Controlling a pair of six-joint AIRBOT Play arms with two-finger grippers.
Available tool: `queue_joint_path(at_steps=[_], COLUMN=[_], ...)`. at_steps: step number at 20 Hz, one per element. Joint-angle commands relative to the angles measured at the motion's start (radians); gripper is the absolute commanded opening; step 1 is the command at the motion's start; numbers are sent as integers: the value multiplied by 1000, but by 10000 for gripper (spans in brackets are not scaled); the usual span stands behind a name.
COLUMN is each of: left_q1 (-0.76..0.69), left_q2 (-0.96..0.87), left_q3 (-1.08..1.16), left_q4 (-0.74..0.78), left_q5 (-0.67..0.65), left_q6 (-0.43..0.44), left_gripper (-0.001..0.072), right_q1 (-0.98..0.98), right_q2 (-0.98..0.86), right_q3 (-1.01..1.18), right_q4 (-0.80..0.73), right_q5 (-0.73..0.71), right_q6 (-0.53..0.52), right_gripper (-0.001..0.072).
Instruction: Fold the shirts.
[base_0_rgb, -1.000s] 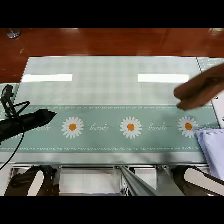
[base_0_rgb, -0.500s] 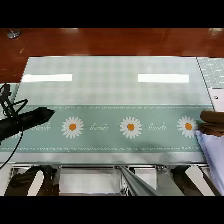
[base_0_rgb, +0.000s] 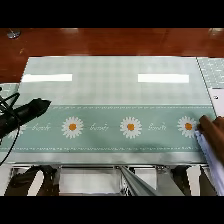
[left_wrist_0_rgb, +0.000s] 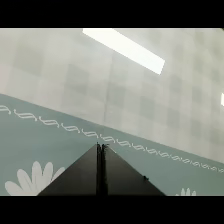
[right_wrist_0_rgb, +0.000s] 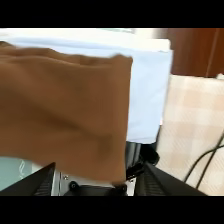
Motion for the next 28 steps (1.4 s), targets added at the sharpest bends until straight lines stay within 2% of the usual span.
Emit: queue_joint_path(at_steps=[1, 4, 5, 7, 8, 9, 11, 12, 14, 16, 18, 19, 28], left_q1=[-1, 0, -1, -1, -10, -36, -122, -174, -255, -296, -293, -282, -267], left_q2=[-15, -85, -130, -243, -306, -375, -484, -513, -541, -565, -580, -589, -626], left_q3=[1, 64, 131, 327, 443, 576, 797, 856, 863, 771, 638, 598, 572], left_q4=[-22, -36, -41, -111, -151, -158, -72, 17, 167, 307, 369, 382, 419], left_q5=[49, 64, 56, -4, -53, -111, -178, -177, -190, -243, -242, -243, -276], left_q6=[0, 32, 43, 117, 153, 172, 239, 216, 166, 67, -20, -71, -76], left_gripper=[22, 21, 21, 21, 21, 20, 20, 20, 20, 21, 21, 21, 22], right_q1=[-5, 64, 112, 262, 366, 501, 802, 954, 1219, 1389, 1472, 1487, 1484], right_q2=[3, 0, -16, -89, -136, -191, -285, -334, -433, -533, -613, -643, -683], right_q3=[-8, 3, 22, 83, 114, 146, 167, 165, 127, 47, -2, -5, -5], right_q4=[-49, 131, 235, 504, 640, 752, 801, 766, 521, 227, 76, 62, 71], right_q5=[-48, -257, -340, -463, -507, -549, -608, -624, -629, -628, -626, -632, -662], right_q6=[17, -17, -16, -29, -71, -136, -143, -149, -128, -20, 92, 123, 160], right_gripper=[631, 614, 552, 335, 140, 29, 29, 29, 29, 29, 28, 28, 29])
